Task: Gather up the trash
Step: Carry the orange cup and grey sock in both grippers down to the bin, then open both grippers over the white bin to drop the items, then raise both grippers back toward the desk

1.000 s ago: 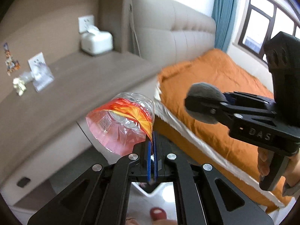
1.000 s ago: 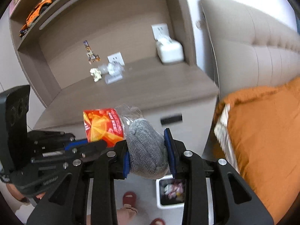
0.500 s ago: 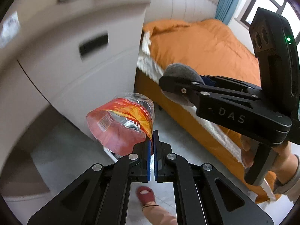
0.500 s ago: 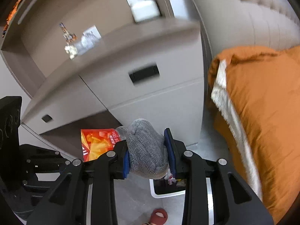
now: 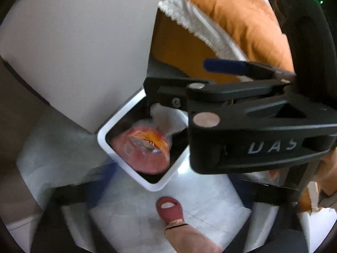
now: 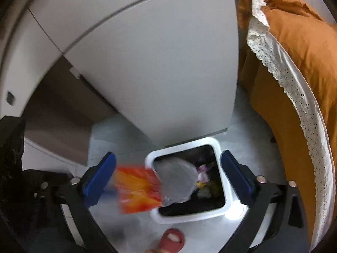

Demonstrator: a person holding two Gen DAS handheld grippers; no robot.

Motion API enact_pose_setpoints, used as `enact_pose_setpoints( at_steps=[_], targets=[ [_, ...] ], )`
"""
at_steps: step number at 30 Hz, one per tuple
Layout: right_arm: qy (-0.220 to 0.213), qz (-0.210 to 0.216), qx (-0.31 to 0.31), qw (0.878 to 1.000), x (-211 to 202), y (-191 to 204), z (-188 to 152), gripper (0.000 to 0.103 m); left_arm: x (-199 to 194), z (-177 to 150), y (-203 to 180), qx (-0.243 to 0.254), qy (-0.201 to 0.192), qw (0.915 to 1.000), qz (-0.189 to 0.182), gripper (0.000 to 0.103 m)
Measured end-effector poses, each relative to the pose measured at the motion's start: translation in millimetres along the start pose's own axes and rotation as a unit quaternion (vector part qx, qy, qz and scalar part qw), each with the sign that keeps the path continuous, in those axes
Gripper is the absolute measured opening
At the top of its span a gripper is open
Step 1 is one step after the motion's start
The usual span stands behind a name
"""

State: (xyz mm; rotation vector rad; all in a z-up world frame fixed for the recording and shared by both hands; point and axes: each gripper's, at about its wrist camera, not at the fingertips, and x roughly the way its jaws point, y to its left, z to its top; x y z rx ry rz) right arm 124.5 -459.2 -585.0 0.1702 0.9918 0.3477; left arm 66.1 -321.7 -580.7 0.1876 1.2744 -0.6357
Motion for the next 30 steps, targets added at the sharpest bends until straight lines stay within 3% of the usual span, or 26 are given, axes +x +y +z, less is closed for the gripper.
enact_pose_setpoints(
  at_steps=[5, 11, 22, 26, 30],
  targets=[
    [0.013, -0.017, 0.002, 1.0, 13, -3, -3, 0.098, 13, 4, 12, -0.008, -0.009, 0.9999, 0.005, 0.098],
    [0.018, -0.021, -0.003, 1.0, -5, 6, 16, 0.098, -28, 13, 18, -0.012, -0.021, 0.9996, 0.01, 0.098],
    [-0.035, -0.007, -0.017, 0.999, -110, 50, 97, 0.098, -159, 53, 13, -0.021, -0.078, 0.9964, 0.024, 0.098],
    [-0.07, 0.004, -0.042, 0.997, -157, 78, 131, 0.098, -222, 67, 16, -0.034, -0.119, 0.9916, 0.038, 0.098],
    [-0.112, 0.017, -0.069, 0.991, -198, 109, 166, 0.098, -284, 76, 27, -0.052, -0.162, 0.9825, 0.076, 0.098]
  ],
)
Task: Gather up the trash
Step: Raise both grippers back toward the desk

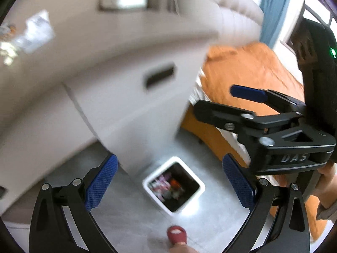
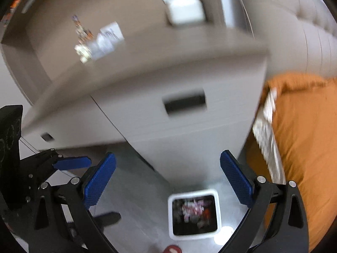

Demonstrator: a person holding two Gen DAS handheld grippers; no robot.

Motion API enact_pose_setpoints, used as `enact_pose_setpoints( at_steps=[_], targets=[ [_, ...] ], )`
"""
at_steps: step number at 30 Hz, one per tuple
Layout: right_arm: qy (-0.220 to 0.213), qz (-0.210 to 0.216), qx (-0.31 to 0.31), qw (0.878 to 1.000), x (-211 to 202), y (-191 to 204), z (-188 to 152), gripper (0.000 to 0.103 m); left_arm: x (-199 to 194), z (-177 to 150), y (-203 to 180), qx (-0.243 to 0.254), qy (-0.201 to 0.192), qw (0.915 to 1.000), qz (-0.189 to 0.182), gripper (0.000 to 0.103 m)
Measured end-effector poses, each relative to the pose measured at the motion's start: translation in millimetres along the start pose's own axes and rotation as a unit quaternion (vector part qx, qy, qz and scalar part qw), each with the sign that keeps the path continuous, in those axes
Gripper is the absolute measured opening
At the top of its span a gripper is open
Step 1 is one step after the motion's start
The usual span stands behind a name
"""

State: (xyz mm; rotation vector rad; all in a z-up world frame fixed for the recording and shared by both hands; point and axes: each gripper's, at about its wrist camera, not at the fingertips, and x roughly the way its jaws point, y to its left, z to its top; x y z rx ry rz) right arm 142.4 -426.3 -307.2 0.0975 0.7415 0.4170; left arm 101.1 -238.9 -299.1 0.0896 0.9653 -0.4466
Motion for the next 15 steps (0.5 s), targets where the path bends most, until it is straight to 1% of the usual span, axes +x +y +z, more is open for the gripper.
enact_pose_setpoints(
  at_steps=[1, 5, 8, 11, 15],
  targets=[
    [-0.008, 0.004, -0.005, 1.0, -5, 5, 9, 0.098, -15, 7, 6, -0.004, -0.014, 0.9998, 0.014, 0.098],
    [-0.041, 0.018, -0.031, 0.999, -20, 33, 47, 0.098, -58, 27, 31, -0.019, -0.054, 0.9975, 0.041, 0.098],
    [-0.06, 0.029, -0.049, 0.997, -26, 55, 72, 0.098, -90, 40, 54, -0.032, -0.088, 0.9937, 0.061, 0.098],
    [-0.077, 0.042, -0.061, 0.994, -25, 78, 96, 0.098, -108, 51, 77, -0.039, -0.108, 0.9906, 0.075, 0.098],
    [-0.084, 0.046, -0.078, 0.992, -9, 110, 123, 0.098, -128, 74, 124, -0.053, -0.129, 0.9866, 0.085, 0.098]
  ],
)
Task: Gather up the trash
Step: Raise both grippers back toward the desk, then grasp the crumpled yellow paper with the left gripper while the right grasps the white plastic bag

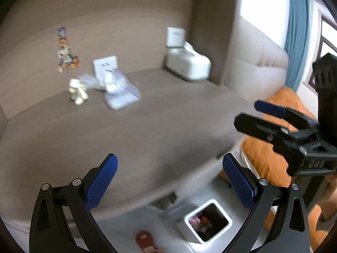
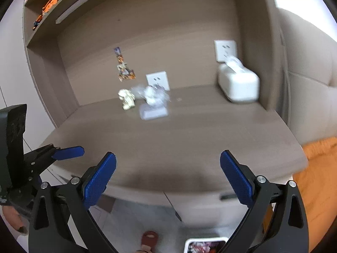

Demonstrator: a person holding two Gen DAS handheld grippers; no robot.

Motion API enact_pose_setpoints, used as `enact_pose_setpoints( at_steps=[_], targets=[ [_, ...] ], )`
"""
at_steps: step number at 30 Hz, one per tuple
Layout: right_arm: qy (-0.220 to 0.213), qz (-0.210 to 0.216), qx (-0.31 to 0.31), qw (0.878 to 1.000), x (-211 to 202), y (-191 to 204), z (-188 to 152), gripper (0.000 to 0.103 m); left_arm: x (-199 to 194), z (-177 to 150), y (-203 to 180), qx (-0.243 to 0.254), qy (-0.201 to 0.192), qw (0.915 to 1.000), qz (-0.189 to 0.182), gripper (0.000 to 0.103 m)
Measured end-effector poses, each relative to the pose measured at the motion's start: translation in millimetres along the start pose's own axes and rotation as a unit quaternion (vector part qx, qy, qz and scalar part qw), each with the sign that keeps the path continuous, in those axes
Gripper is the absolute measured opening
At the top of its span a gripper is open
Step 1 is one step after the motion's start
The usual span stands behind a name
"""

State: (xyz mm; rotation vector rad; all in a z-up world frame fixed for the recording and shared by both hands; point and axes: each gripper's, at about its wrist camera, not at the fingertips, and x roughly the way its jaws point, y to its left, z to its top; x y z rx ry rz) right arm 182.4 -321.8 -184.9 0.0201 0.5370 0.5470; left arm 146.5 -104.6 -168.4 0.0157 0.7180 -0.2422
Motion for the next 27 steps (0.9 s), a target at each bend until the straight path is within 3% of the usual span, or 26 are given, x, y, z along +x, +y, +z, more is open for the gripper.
enact_pose_setpoints(
  at_steps=[9, 17, 23, 27],
  targets=[
    [0.008, -0.013, 0.003, 1.0, 92, 48, 69, 0.098, 19, 63, 110, 0.011, -0.021, 0.9994, 0.023, 0.098],
    [0.029, -0.032, -0.011, 0.999, 164, 71, 99, 0.098, 61, 103, 194, -0.006, -0.021, 0.9992, 0.033, 0.098],
    [0.047, -0.058, -0.007, 0.997, 216, 70, 112, 0.098, 104, 120, 226, -0.008, -0.01, 0.9991, 0.04, 0.098],
    [0.065, -0.074, -0.006, 0.995, 252, 63, 118, 0.098, 138, 126, 242, -0.021, 0.008, 0.9996, 0.015, 0.098]
  ],
)
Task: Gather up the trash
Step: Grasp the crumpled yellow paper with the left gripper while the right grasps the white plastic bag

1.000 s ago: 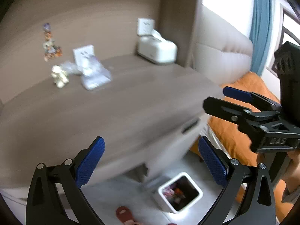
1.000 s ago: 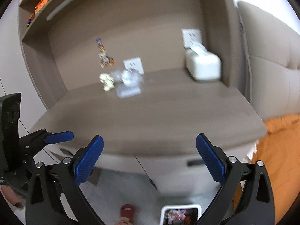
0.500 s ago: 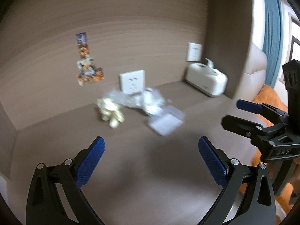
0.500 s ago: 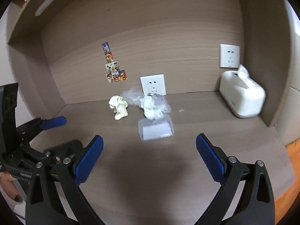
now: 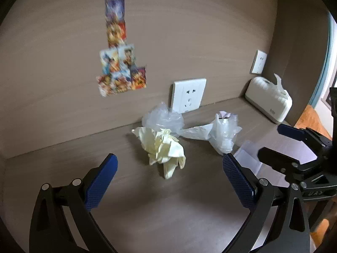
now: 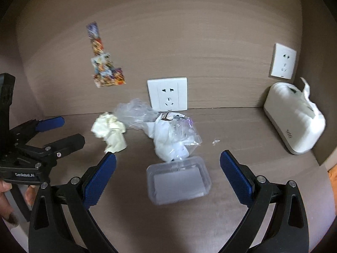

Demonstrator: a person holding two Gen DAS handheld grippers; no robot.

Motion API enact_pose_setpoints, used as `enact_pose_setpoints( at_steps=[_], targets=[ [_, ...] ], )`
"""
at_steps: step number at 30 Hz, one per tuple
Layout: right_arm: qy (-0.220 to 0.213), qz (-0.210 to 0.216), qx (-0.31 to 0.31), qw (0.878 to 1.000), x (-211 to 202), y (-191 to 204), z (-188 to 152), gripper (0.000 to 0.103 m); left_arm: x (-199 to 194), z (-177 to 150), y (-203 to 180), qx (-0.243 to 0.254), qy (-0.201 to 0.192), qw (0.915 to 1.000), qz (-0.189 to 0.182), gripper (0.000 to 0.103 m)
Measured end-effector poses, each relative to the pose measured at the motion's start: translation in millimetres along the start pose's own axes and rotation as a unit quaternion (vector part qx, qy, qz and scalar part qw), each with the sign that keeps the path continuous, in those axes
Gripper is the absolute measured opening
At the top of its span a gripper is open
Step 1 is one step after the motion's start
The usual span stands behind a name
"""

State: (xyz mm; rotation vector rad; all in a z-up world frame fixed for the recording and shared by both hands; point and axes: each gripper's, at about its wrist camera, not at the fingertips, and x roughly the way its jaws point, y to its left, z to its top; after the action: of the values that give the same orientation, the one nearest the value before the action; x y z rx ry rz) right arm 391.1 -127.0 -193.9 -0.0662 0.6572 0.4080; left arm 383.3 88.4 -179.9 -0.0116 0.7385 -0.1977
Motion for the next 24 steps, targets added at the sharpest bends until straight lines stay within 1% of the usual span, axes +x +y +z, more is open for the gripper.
enact_pose_setpoints(
  at_steps=[3, 5, 6, 8, 9, 11, 12, 13, 14, 15, 16, 17, 19, 24],
  targets=[
    [0.01, -0.01, 0.001, 1.0, 22, -1, 7, 0.098, 22, 4, 3, 0.003, 0.01, 0.9999, -0.002, 0.097],
    [0.023, -0.01, 0.005, 1.0, 39, -4, 11, 0.098, 32, 5, 8, -0.001, 0.017, 0.9998, -0.007, 0.097],
    [0.029, -0.007, 0.005, 1.0, 45, -5, 13, 0.098, 38, 6, 10, -0.004, 0.024, 0.9996, -0.016, 0.096],
    [0.039, -0.01, -0.001, 0.999, 60, -4, 16, 0.098, 47, 6, 13, -0.006, 0.029, 0.9993, -0.023, 0.089],
    [0.046, -0.01, -0.006, 0.999, 66, -4, 17, 0.098, 53, 7, 14, -0.004, 0.037, 0.999, -0.027, 0.08],
    [0.054, -0.001, -0.01, 0.998, 75, -3, 17, 0.091, 62, 7, 14, 0.001, 0.047, 0.9985, -0.029, 0.056],
    [0.058, 0.002, -0.012, 0.998, 77, -2, 17, 0.079, 66, 6, 14, 0.003, 0.054, 0.998, -0.033, 0.05],
    [0.061, 0.002, -0.019, 0.998, 80, -1, 16, 0.063, 68, 5, 13, 0.004, 0.056, 0.9977, -0.039, 0.047],
    [0.062, 0.001, -0.026, 0.998, 82, 1, 15, 0.062, 69, 5, 13, 0.003, 0.054, 0.9976, -0.042, 0.042],
    [0.061, 0.002, -0.031, 0.998, 82, 2, 14, 0.056, 69, 5, 12, 0.003, 0.054, 0.9973, -0.05, 0.039],
    [0.061, 0.011, -0.032, 0.998, 81, 2, 14, 0.053, 69, 6, 12, 0.004, 0.053, 0.9973, -0.051, 0.035],
    [0.059, 0.015, -0.031, 0.998, 79, 2, 13, 0.052, 68, 6, 11, 0.006, 0.053, 0.9972, -0.052, 0.032],
    [0.05, 0.017, -0.029, 0.998, 71, 2, 13, 0.046, 63, 8, 7, 0.015, 0.049, 0.9973, -0.053, 0.031],
    [0.011, 0.036, -0.014, 0.999, 39, 3, 24, 0.043, 24, 17, -1, 0.023, 0.021, 0.9982, -0.051, 0.031]
  ],
)
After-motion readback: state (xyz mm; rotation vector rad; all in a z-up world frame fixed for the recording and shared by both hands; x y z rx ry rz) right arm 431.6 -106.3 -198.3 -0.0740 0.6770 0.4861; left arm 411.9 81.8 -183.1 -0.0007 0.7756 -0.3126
